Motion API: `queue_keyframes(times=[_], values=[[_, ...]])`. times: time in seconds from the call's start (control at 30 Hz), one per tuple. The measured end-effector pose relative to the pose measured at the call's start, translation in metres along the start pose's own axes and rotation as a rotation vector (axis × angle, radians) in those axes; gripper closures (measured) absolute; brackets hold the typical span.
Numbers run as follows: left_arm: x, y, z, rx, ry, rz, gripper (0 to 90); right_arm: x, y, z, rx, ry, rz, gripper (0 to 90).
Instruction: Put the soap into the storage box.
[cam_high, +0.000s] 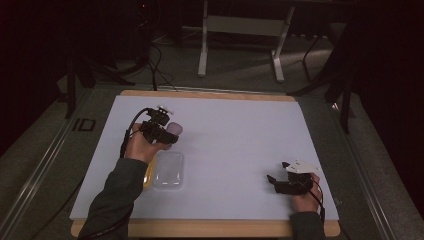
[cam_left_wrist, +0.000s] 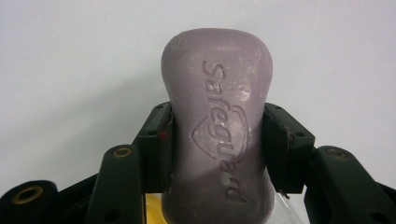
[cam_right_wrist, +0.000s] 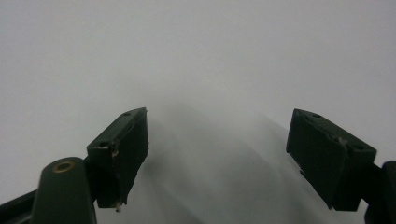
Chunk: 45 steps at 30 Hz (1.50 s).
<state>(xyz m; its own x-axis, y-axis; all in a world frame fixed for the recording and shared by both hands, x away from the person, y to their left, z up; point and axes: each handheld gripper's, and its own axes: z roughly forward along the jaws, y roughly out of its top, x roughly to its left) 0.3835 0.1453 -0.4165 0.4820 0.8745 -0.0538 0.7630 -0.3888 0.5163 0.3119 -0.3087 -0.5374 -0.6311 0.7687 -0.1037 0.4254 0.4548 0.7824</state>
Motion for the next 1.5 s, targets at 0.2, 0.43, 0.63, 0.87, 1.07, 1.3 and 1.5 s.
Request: queue_keyframes(times=[0.2,0.43,0.63,0.87,1.07,1.3,1.5], values=[[-0.001,-0.006,-0.002,-0.005,-0.001,-0.011,49.6,0.0,0.0,0.0,0.001,-0.004,0.0,20.6],[0.0,-0.013,-0.006,-0.004,0.006,-0.015,49.7,0.001,0.0,0.0,0.001,-0.005,-0.001,20.6],[0.0,-0.019,-0.009,-0.008,0.013,-0.02,49.7,0.001,0.0,0.0,0.0,-0.006,-0.001,20.6],[0.002,-0.027,-0.008,-0.005,0.019,-0.026,49.7,0.001,0.0,0.0,-0.002,-0.008,-0.002,20.5],[0.007,-0.035,-0.007,-0.006,0.014,-0.048,49.7,0.001,0.0,0.0,-0.001,-0.009,-0.003,20.5],[0.013,-0.044,-0.008,-0.01,0.012,-0.075,49.7,0.001,0.0,0.0,-0.002,-0.01,-0.003,20.5],[0.016,-0.051,-0.01,-0.013,0.007,-0.09,49.7,0.001,0.0,0.0,-0.003,-0.01,-0.004,20.5]])
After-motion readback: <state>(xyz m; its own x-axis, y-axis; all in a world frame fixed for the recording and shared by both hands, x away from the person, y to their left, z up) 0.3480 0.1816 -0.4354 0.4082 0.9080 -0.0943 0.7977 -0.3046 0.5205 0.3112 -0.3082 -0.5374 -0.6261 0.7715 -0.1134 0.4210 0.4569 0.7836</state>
